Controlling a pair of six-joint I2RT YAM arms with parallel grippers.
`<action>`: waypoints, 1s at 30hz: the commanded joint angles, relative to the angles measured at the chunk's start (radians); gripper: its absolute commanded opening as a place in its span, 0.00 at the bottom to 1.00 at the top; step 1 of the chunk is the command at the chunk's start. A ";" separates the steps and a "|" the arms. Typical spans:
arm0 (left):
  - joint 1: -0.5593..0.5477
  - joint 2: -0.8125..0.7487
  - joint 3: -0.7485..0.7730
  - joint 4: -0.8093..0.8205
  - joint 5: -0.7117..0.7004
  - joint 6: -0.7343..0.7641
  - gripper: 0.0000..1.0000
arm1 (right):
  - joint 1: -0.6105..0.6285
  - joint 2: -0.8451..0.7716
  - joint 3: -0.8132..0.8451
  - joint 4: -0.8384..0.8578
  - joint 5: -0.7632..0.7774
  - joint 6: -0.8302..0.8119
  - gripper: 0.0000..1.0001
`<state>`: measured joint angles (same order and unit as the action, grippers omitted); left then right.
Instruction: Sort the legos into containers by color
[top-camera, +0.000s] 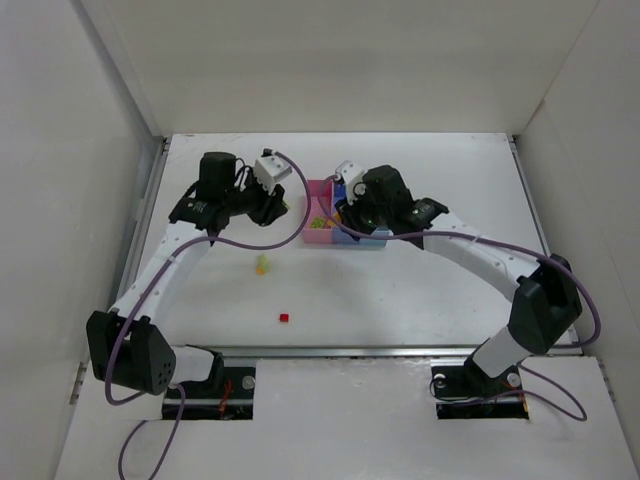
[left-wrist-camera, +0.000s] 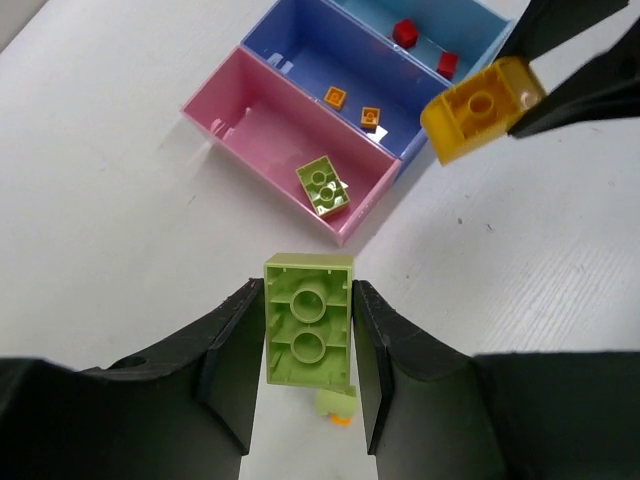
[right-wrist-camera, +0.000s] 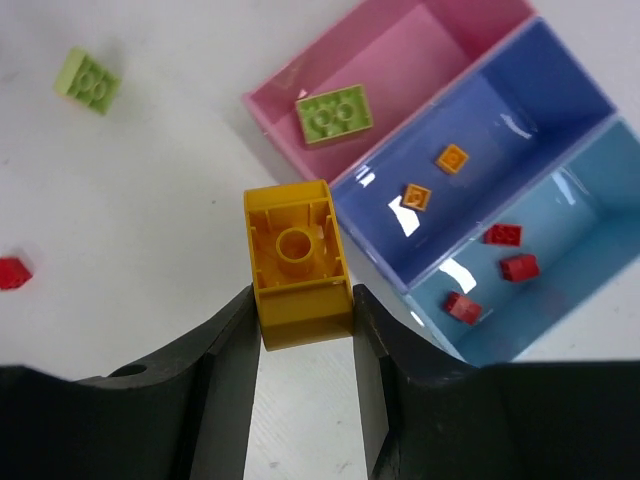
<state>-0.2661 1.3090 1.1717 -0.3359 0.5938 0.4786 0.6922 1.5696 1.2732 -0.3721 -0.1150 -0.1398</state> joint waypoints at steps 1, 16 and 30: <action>0.008 -0.050 -0.030 0.072 -0.054 -0.066 0.00 | -0.051 -0.034 0.048 0.099 0.115 0.100 0.00; 0.008 -0.010 -0.035 0.123 -0.115 -0.075 0.00 | -0.178 0.093 0.138 0.119 0.086 0.158 0.00; 0.008 0.009 -0.035 0.123 -0.115 -0.084 0.00 | -0.178 0.104 0.138 0.119 0.095 0.158 0.00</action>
<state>-0.2661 1.3254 1.1313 -0.2504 0.4763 0.4084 0.5144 1.6779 1.3663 -0.3050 -0.0326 0.0051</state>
